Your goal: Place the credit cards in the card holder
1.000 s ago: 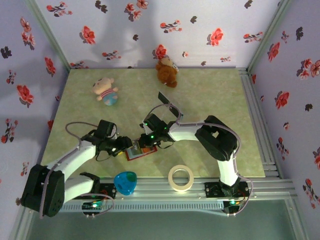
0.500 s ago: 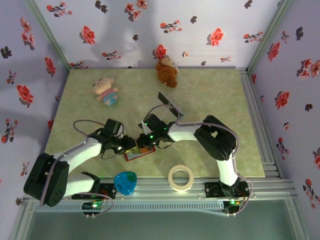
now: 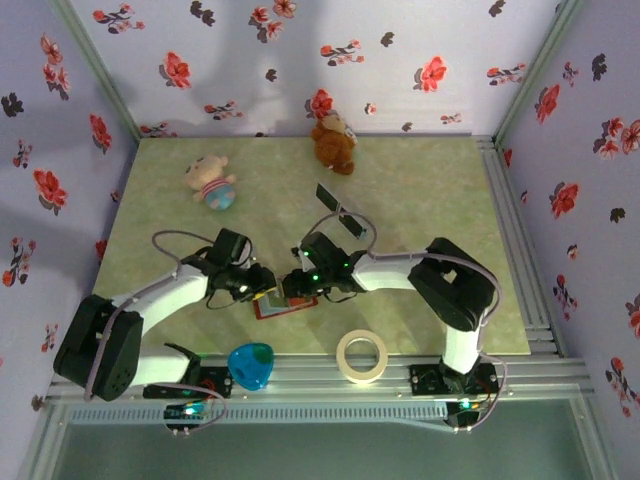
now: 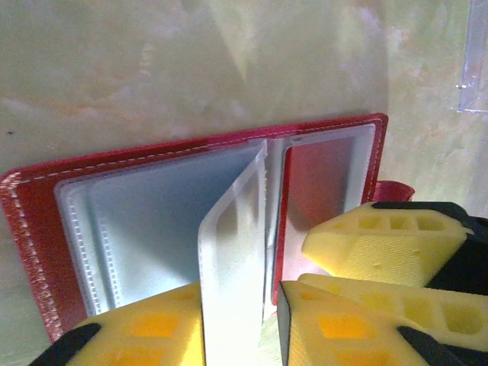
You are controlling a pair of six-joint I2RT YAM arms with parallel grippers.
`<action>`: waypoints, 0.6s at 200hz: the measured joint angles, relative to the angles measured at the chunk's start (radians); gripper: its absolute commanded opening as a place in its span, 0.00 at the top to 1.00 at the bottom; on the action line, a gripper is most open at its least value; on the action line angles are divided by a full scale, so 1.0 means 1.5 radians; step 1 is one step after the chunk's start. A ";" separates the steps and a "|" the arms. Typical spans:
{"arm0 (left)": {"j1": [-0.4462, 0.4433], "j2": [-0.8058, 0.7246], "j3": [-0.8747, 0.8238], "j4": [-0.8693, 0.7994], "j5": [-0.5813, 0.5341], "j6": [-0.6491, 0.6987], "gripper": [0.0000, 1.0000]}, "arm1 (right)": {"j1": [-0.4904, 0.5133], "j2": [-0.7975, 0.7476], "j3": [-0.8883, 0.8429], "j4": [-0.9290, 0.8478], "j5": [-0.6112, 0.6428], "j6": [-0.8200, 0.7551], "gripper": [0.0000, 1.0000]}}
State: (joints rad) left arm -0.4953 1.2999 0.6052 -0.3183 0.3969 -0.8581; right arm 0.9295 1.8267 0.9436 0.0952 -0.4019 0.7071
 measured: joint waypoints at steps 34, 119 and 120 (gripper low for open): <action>-0.011 0.010 0.022 0.001 0.004 0.000 0.66 | -0.022 -0.042 -0.030 0.009 0.005 0.018 0.64; -0.052 0.079 0.070 0.019 0.011 -0.001 0.57 | -0.113 -0.203 -0.107 -0.033 0.069 0.005 0.59; -0.053 0.082 0.072 0.021 0.012 -0.001 0.57 | -0.114 -0.204 -0.107 -0.034 0.070 0.004 0.59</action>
State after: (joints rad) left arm -0.5755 1.4223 0.7139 -0.2871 0.4149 -0.8589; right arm 0.7589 1.5204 0.7830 0.0444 -0.2962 0.7132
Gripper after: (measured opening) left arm 0.412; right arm 0.404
